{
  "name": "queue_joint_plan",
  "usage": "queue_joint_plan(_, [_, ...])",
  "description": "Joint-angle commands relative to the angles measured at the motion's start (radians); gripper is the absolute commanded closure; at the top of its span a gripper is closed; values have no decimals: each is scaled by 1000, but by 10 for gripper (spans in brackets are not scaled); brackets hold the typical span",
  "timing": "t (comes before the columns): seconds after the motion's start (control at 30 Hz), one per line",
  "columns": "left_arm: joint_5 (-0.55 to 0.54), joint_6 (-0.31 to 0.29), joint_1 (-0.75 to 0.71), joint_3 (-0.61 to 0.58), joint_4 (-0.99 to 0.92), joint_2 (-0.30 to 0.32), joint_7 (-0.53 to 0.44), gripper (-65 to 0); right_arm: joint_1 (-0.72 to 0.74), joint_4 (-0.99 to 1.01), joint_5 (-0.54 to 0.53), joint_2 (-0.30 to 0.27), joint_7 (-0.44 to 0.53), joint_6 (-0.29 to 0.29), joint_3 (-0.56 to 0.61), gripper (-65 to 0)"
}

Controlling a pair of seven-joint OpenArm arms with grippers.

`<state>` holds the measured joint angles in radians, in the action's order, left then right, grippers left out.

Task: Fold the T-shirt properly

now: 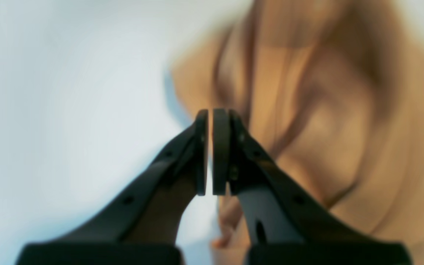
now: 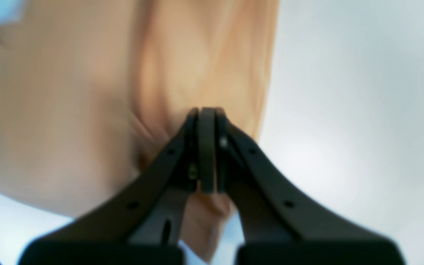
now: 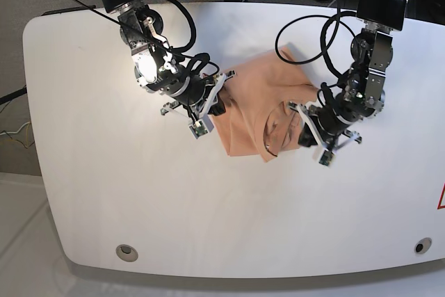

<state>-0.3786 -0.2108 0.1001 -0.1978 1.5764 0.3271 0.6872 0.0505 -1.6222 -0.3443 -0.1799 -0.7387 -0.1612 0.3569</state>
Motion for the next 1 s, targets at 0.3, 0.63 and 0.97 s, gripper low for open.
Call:
queue_joint_plan(0.3, [62,-2,17,283,256,22,102,-5,64,-209,-6,-2,-161,33,-258,0])
queue_joint_plan(0.63, [83,-2,-136,466,353,99,170,-5,-16,-321,-5,-100,-281,35,-528,0])
queue_joint_plan(0.97, [82,-2,-374,726,358,112,168,-5,-189,-327,-5,-209,-278,35,-747,0])
